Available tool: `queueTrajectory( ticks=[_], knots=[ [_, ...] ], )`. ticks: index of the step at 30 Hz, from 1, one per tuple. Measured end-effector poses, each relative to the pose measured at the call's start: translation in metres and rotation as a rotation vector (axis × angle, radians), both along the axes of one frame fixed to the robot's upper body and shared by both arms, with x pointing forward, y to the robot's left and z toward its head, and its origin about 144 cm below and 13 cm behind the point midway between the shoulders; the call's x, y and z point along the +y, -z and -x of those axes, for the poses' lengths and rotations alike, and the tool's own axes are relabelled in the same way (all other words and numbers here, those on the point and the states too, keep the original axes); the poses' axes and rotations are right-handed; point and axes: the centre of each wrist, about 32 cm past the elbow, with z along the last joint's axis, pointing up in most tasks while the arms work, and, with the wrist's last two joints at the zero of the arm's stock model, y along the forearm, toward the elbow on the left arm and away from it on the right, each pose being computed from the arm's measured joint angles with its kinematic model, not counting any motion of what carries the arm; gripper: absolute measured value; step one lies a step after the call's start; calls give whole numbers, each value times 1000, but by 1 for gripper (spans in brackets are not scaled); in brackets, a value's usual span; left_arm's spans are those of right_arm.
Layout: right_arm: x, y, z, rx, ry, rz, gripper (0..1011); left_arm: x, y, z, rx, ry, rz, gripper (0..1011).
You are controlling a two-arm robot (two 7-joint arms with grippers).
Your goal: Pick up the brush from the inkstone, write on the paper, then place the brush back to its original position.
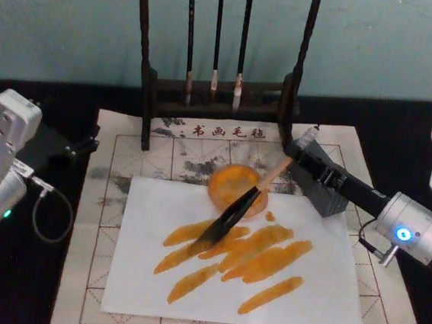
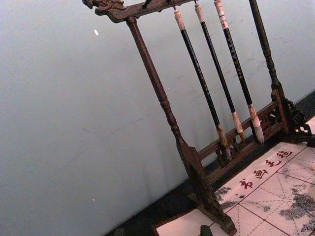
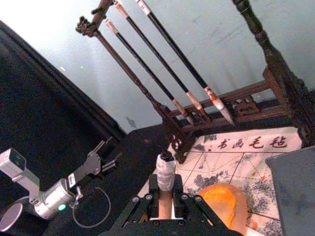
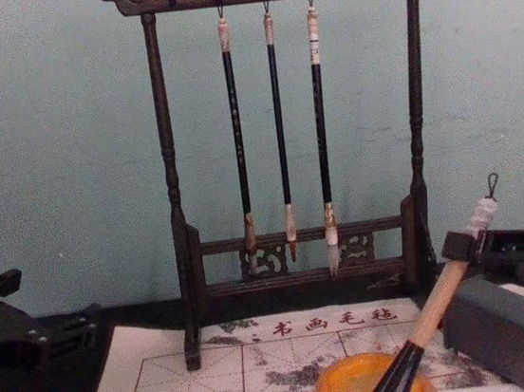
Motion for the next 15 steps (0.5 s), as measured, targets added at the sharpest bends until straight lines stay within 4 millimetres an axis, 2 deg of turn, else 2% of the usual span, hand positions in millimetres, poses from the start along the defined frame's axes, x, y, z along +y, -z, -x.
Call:
queueTrajectory(
  ticks=[15],
  knots=[
    [-9, -3, 3, 5, 50, -93, 175, 0, 0, 0, 0, 0, 0, 1001]
  ],
)
